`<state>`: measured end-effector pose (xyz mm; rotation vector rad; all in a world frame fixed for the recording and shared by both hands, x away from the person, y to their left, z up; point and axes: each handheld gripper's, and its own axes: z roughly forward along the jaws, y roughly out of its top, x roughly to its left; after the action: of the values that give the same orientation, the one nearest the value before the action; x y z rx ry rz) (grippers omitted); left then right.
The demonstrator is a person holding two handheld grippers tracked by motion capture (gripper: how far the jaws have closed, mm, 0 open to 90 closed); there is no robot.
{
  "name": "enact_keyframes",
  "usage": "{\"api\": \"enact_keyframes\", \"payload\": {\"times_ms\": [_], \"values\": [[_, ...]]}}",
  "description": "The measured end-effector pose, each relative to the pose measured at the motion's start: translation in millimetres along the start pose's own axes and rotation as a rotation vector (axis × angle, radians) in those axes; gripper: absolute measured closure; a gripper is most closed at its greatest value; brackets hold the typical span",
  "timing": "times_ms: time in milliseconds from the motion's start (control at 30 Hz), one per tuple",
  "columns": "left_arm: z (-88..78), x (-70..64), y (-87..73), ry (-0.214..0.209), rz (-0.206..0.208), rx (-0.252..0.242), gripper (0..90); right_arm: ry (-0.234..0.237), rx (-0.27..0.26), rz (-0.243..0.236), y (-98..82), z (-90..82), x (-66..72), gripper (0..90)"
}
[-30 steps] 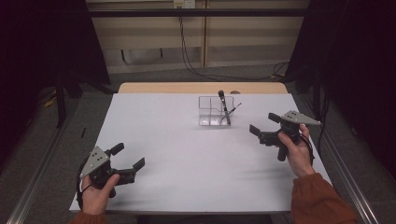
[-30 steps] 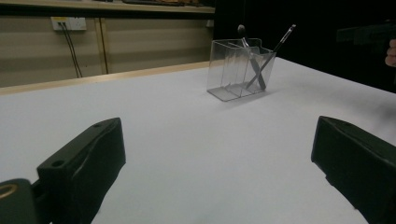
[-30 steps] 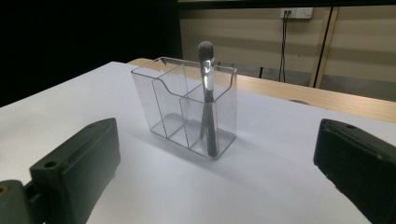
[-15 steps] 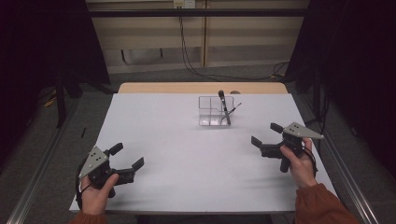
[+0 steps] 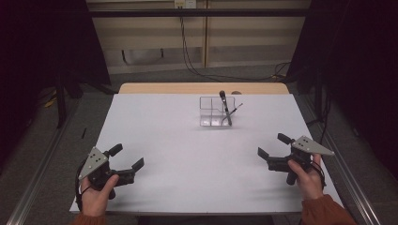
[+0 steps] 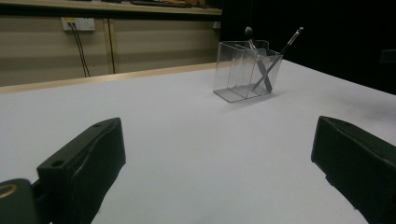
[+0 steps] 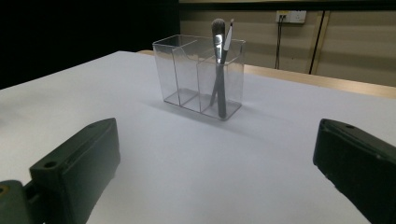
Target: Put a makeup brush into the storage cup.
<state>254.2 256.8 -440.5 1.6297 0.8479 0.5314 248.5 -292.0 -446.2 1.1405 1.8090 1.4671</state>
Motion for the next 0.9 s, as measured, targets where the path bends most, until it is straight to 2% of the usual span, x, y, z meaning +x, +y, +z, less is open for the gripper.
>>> {"api": "enact_keyframes", "payload": {"times_ms": [267, 333, 500, 600, 700, 800, 900], "values": [[-2.8, -4.0, -0.5, 0.009, -0.010, 0.006, 3.0, -0.015, -0.006, 0.008, -6.7, -15.1, -0.3, 0.0], [-3.3, -5.6, -0.4, 0.000, 0.002, 0.011, 3.0, -0.017, -0.004, 0.008, -9.7, -18.3, 1.0, 0.0], [-7.6, -8.7, -1.6, 0.003, 0.004, 0.016, 3.0, -0.019, 0.007, -0.009, -15.1, -25.0, 4.5, 0.0], [-10.8, -8.5, -2.9, 0.007, 0.005, 0.022, 3.0, -0.019, 0.008, -0.009, -17.2, -26.5, 3.3, 0.0], [-10.4, -7.9, -5.3, -0.002, -0.016, 0.031, 3.0, -0.019, 0.011, -0.005, -18.7, -27.0, 3.7, 0.0], [-10.5, -8.9, -4.1, -0.002, 0.008, 0.026, 3.0, -0.019, 0.009, 0.002, -19.2, -26.5, 2.7, 0.0], [-10.7, -8.2, -3.6, 0.002, 0.008, 0.025, 3.0, -0.017, 0.008, 0.001, -19.0, -25.5, 2.6, 0.0]]}}
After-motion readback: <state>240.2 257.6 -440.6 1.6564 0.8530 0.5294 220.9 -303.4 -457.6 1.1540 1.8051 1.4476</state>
